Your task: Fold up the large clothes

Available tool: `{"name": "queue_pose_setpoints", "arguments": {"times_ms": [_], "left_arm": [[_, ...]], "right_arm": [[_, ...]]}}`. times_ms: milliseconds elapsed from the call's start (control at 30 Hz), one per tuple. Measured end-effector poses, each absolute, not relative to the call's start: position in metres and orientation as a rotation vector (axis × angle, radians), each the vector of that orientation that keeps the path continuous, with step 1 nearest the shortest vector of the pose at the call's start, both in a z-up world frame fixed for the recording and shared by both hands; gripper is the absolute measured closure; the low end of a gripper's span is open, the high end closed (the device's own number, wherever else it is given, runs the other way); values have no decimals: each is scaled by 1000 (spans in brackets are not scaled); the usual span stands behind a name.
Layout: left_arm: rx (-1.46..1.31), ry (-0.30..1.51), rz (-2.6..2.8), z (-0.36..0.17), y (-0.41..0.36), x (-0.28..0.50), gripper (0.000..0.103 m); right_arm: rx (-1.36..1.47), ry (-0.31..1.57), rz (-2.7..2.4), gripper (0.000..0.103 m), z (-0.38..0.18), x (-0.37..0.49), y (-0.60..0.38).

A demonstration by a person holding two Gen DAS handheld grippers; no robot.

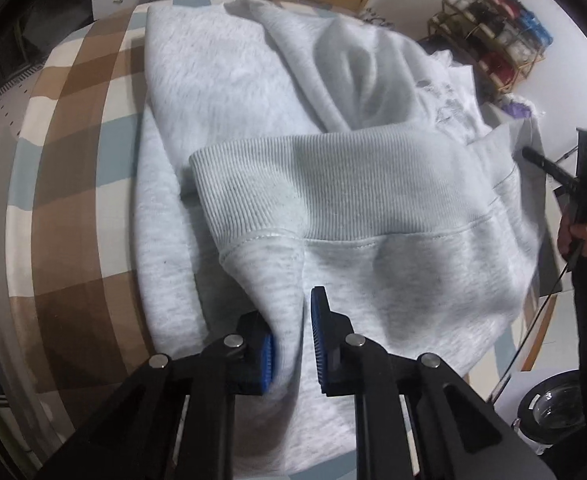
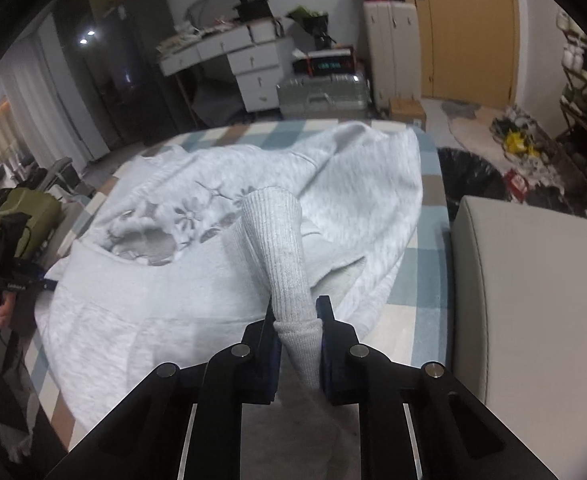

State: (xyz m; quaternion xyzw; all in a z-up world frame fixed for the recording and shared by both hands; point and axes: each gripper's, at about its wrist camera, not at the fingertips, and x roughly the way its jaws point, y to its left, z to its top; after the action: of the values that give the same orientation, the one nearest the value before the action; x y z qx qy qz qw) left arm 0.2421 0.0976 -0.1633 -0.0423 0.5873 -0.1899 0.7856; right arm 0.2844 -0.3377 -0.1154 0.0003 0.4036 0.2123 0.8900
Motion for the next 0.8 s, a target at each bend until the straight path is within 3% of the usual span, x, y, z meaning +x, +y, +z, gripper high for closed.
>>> {"name": "queue_pose_setpoints", "arguments": {"times_ms": [100, 233, 400, 567, 700, 800], "left_arm": [[-116, 1264, -382, -166, 100, 252, 90], [-201, 1301, -384, -181, 107, 270, 76], [-200, 1242, -400, -180, 100, 270, 75], [-184, 1214, -359, -180, 103, 265, 95], [-83, 1114, -285, -157, 96, 248, 97], [-77, 1036, -253, -137, 93, 231, 98]], "right_arm": [[12, 835, 486, 87, -112, 271, -333], [-4, 858, 500, 87, -115, 262, -324], [-59, 873, 450, 82, -125, 270, -314], [-93, 915, 370, 85, -134, 292, -306], [-63, 895, 371, 93, -127, 285, -310], [-41, 776, 397, 93, -102, 258, -318]]}}
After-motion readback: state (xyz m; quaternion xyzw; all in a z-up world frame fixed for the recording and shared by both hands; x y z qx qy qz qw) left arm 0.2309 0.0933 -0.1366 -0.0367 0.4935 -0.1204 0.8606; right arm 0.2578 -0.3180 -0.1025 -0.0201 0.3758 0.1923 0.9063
